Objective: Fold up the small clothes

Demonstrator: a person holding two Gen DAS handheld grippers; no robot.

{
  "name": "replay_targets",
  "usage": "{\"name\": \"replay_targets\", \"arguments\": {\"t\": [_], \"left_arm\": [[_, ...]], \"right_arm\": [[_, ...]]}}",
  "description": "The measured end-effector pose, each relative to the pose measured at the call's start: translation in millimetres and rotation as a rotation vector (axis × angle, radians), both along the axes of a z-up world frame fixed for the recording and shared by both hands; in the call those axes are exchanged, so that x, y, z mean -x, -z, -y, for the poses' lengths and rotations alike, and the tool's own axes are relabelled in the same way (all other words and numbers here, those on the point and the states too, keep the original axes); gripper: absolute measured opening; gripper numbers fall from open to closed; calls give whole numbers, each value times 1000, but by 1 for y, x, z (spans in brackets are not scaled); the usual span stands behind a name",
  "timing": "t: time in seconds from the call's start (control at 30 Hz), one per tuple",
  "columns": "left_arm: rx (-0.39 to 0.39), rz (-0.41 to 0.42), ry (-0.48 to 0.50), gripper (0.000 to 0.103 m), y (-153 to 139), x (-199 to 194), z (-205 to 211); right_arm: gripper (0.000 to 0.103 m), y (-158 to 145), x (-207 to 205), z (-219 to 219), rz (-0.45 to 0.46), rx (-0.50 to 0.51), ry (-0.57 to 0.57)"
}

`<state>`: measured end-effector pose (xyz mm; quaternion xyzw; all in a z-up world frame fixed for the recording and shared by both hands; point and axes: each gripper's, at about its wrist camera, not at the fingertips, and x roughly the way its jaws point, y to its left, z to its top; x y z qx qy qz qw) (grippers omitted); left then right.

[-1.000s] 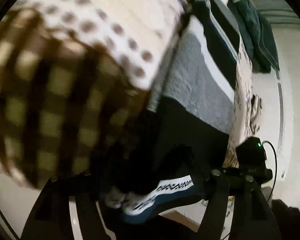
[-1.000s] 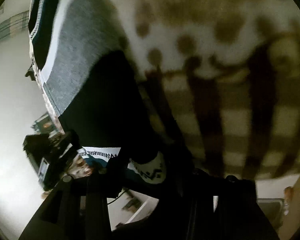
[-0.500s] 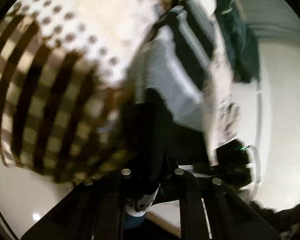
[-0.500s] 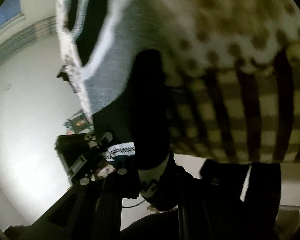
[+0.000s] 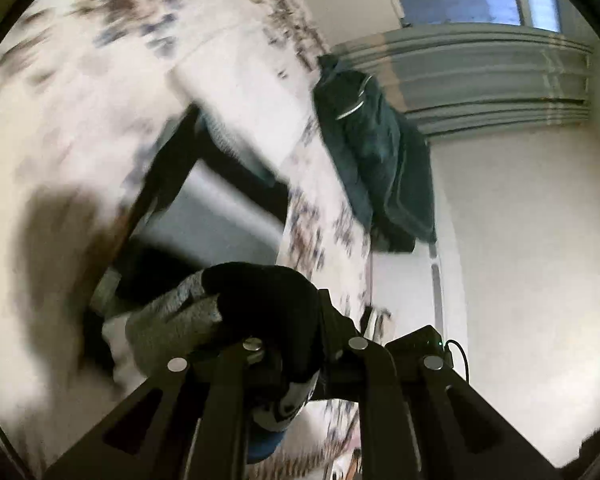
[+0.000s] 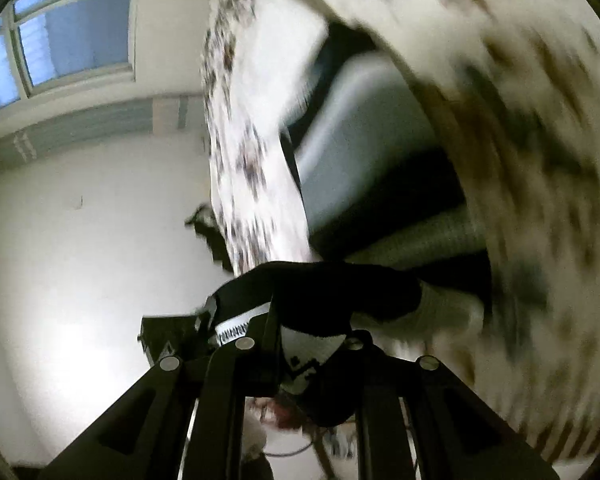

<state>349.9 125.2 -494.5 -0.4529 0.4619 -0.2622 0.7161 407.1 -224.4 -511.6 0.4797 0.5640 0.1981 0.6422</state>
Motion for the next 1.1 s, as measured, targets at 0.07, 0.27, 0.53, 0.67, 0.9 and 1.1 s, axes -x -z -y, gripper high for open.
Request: {"name": "replay_targets", "arguments": {"t": [0.07,0.27,0.53,0.67,0.9,1.1], "left_arm": [[-30,-11,-10,11,9,-38,2],[-19,-68,-43,67,51,-135,-3],[-137,-28,-37,67,52,-125,-31],[-208,-53,-42,67,56,-60,-43],[-73,-197,-65,67,105,52,-17],[-13,-162,-249,74,134,61,10]], "right_arm": [[13,6,-42,-6,-2,13,14],[41,48,-151,-1,-98,51,77],[68,23,-158,24,-17,196,32],[80,30,-122,44,-44,336,-108],[95,96,-145,32,-84,264,-305],[99,155,-202,-2,-97,32,-405]]}}
